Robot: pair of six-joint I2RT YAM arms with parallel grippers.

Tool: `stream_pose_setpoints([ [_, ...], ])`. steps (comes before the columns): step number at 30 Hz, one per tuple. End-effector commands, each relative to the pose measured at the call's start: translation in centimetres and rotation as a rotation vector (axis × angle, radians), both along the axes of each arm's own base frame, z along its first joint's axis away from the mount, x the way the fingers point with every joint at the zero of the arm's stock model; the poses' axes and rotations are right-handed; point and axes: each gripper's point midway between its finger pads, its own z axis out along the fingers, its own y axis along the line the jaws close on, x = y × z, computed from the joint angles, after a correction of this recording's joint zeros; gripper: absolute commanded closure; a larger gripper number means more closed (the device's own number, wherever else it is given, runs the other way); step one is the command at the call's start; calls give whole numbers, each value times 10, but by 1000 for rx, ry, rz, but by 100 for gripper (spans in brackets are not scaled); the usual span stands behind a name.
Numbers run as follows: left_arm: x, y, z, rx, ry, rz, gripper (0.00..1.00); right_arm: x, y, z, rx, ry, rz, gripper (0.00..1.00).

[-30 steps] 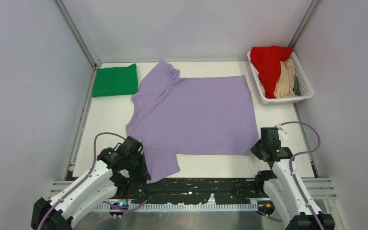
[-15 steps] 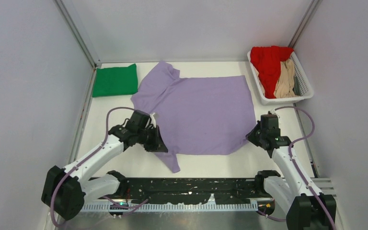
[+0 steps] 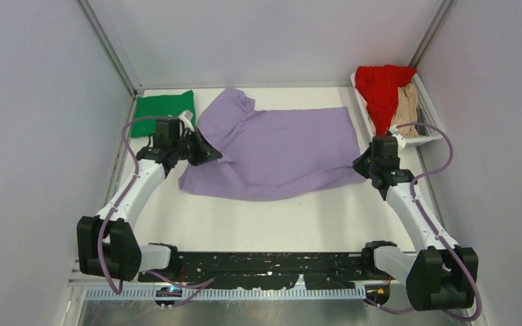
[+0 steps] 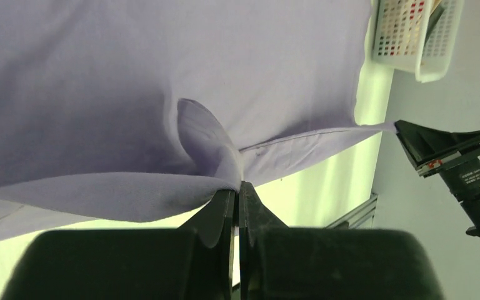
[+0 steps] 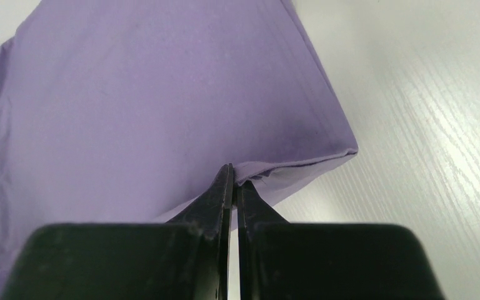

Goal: Fold and stack the t-shirts
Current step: Fold the flattened tshirt in 1/3 of the way

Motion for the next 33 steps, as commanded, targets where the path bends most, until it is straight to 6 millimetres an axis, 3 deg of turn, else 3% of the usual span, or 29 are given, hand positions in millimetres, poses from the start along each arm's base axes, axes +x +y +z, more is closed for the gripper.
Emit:
stream_pose_setpoints([
  [1, 36, 10, 37, -5, -161, 15, 100, 27, -17, 34, -69, -97, -49, 95],
  [12, 81, 28, 57, -10, -253, 49, 100, 38, -25, 27, -109, -65, -61, 95],
  [15, 98, 28, 57, -22, -276, 46, 100, 42, -37, 23, -119, -54, -90, 95],
  [19, 125, 24, 40, -47, -224, 29, 98, 61, -28, 17, -80, -59, -41, 95],
  [22, 153, 27, 15, -45, -168, 56, 90, 76, -24, 5, -56, -34, -35, 93],
  [25, 177, 35, -6, -17, -105, 102, 87, 92, -27, -4, -57, -10, -57, 86],
  [26, 185, 41, -14, 12, -74, 132, 79, 96, -28, -2, -57, -11, -62, 84],
  [28, 197, 62, -26, 111, -18, 222, 44, 99, -32, -5, -67, 12, -79, 69],
  [30, 205, 73, -22, 168, 6, 264, 10, 100, -34, -4, -75, 27, -87, 51],
  [31, 208, 75, -16, 179, -3, 269, 1, 100, -33, -2, -79, 26, -79, 47],
  [33, 211, 73, 3, 175, -35, 263, 0, 97, -30, 2, -80, 28, -62, 37],
])
